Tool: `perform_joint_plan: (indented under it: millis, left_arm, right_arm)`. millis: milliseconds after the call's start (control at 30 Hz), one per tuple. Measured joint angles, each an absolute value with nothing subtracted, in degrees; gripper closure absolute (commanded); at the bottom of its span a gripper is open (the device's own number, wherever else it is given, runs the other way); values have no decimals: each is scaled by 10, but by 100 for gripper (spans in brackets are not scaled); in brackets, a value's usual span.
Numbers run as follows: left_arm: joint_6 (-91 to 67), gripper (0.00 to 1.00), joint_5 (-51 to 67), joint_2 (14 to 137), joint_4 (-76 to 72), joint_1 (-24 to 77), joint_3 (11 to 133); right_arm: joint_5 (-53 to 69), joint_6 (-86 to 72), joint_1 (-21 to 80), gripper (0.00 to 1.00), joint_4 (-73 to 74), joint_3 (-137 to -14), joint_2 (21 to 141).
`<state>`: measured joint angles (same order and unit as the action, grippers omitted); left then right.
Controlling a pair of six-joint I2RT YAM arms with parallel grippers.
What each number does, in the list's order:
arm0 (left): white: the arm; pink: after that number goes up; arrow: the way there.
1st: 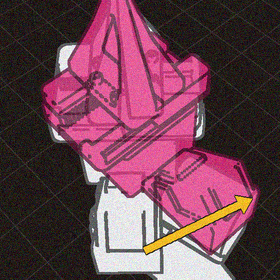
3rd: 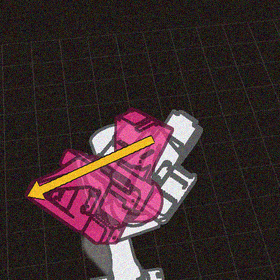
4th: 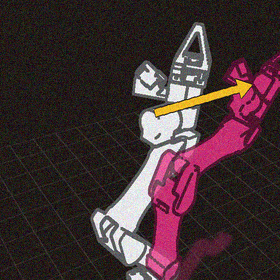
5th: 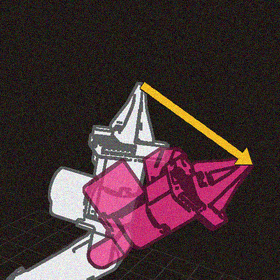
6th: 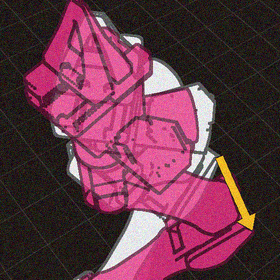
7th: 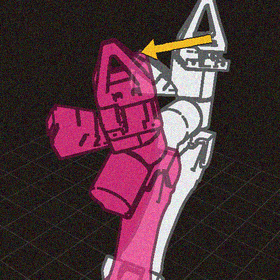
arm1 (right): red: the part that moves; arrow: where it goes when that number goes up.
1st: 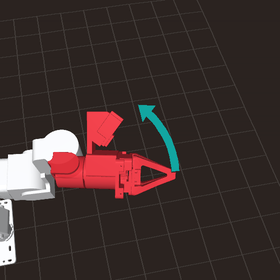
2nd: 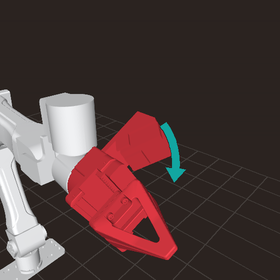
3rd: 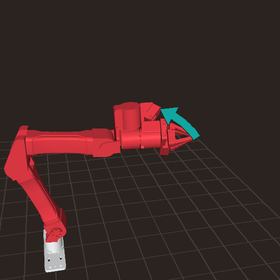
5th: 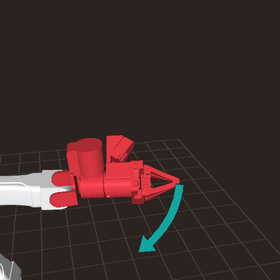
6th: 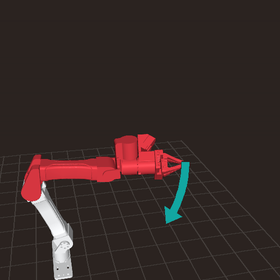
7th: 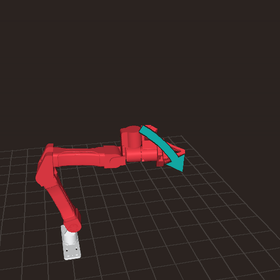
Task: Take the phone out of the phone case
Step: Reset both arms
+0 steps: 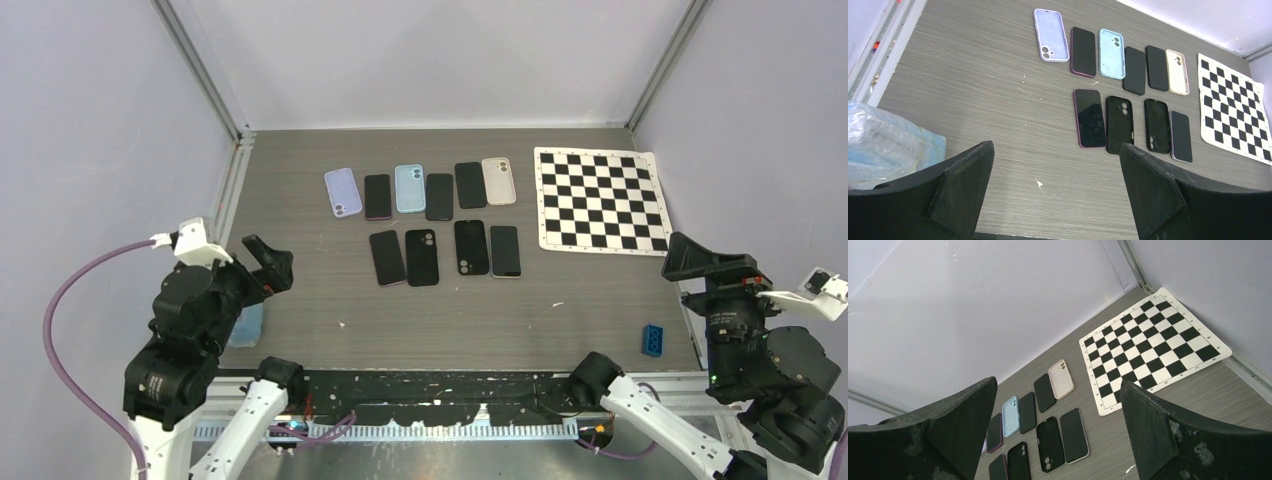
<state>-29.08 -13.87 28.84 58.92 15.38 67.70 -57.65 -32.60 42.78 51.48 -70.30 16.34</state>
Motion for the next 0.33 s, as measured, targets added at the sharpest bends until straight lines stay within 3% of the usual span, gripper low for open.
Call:
perform_joint_plan:
  millis: [333]
  left_arm:
    - [-284, 0, -142, 266, 591, 154, 677]
  right_arm:
    - [-578, -326, 428, 0, 502, -692, 164]
